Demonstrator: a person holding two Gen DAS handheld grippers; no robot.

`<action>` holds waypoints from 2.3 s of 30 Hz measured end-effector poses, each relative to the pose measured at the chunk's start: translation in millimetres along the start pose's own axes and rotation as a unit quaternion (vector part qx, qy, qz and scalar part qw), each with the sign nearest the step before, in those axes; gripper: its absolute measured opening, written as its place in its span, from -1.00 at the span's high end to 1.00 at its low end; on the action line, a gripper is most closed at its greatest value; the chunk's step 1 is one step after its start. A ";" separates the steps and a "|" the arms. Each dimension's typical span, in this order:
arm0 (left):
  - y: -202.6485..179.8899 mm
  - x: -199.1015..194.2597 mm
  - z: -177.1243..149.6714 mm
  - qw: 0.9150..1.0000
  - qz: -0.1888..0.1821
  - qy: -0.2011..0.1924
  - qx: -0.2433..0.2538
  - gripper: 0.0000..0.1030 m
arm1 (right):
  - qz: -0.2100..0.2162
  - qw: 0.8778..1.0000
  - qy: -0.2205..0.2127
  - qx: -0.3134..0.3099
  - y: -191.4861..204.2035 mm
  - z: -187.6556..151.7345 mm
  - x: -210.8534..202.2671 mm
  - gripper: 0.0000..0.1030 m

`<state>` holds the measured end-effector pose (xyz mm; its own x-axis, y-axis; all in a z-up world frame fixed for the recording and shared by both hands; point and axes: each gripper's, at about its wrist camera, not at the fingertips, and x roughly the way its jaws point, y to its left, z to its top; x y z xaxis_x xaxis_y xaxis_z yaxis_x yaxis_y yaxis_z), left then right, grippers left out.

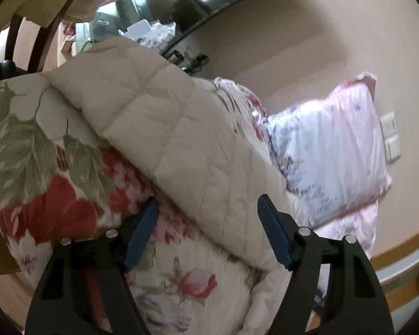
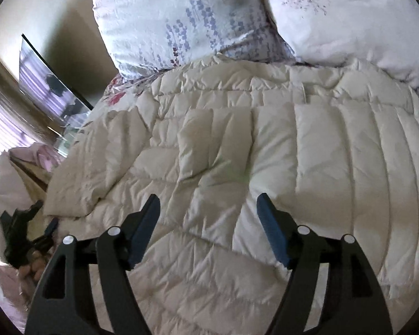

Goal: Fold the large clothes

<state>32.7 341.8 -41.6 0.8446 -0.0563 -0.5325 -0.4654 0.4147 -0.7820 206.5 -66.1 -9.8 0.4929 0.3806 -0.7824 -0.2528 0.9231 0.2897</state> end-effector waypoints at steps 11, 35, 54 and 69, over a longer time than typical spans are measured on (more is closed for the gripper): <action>27.0 2.3 32.5 0.995 -0.013 -0.035 -0.090 -0.05 | 0.012 1.000 0.008 -0.002 -6.1 -13.0 -13.0 -0.40; -122.2 0.3 9.7 0.987 -0.129 -0.024 0.092 0.91 | -0.019 0.998 -0.053 0.035 -66.3 -27.6 -74.0 -0.42; -260.7 99.6 -210.5 0.909 -0.176 0.201 0.321 0.91 | -0.049 0.992 -0.083 0.082 -113.2 -47.8 -100.2 -0.43; -206.4 74.8 -199.2 0.896 -0.132 0.220 0.362 -0.35 | -0.053 0.988 -0.119 -0.086 -33.5 -42.9 -98.0 -0.42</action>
<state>139.1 71.1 15.4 0.6398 -0.5259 -0.5604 0.1644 0.8060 -0.5686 131.0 -136.7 33.6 0.7004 0.3039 -0.6458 -0.3171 0.9431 0.0999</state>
